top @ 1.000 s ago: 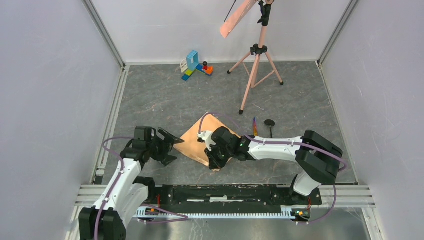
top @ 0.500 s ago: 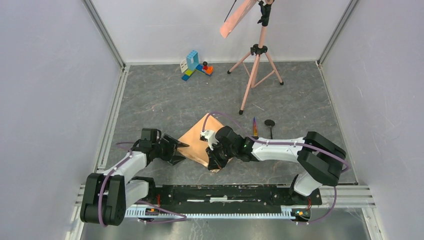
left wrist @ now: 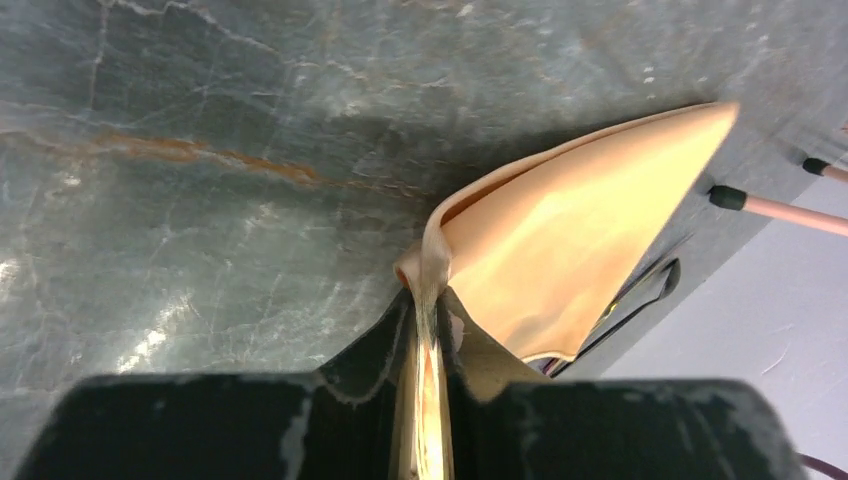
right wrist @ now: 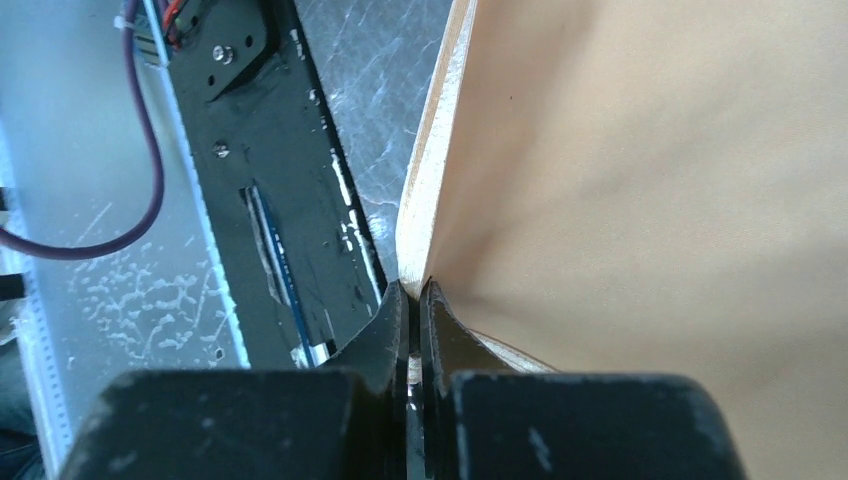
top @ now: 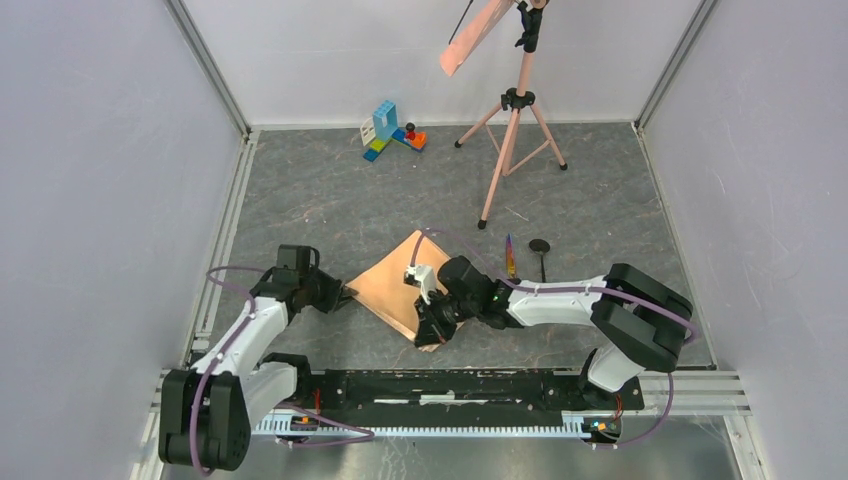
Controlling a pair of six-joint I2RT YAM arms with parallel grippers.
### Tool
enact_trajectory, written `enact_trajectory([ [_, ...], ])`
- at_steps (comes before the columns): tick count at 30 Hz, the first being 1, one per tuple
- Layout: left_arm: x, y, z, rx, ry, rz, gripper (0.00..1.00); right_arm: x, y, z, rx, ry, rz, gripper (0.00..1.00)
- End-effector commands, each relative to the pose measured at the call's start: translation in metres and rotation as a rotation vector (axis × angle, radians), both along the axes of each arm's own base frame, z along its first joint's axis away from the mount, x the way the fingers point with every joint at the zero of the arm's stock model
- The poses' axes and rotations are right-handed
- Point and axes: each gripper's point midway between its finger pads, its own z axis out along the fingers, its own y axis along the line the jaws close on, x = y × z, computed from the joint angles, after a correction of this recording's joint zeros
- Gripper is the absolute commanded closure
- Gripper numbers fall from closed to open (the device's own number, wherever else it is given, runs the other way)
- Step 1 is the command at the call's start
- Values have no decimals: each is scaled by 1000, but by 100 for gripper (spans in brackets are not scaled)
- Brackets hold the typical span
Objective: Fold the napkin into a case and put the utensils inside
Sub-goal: Pick up the lower triangle-folded napkin from the center of the board.
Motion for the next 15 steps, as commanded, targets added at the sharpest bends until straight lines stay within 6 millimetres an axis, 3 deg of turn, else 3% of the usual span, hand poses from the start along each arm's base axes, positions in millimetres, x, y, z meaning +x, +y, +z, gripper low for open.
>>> enact_trajectory([
  [1,2,22,22,175,-14,11,83,-17,10,18,143,68,51,100],
  [6,13,9,44,270,-17,-4,97,-25,9,19,198,112,46,100],
  [12,14,-6,48,441,132,11,98,-16,-7,12,198,148,-7,100],
  [15,25,-21,52,476,141,-10,98,-11,-20,4,189,160,-23,100],
])
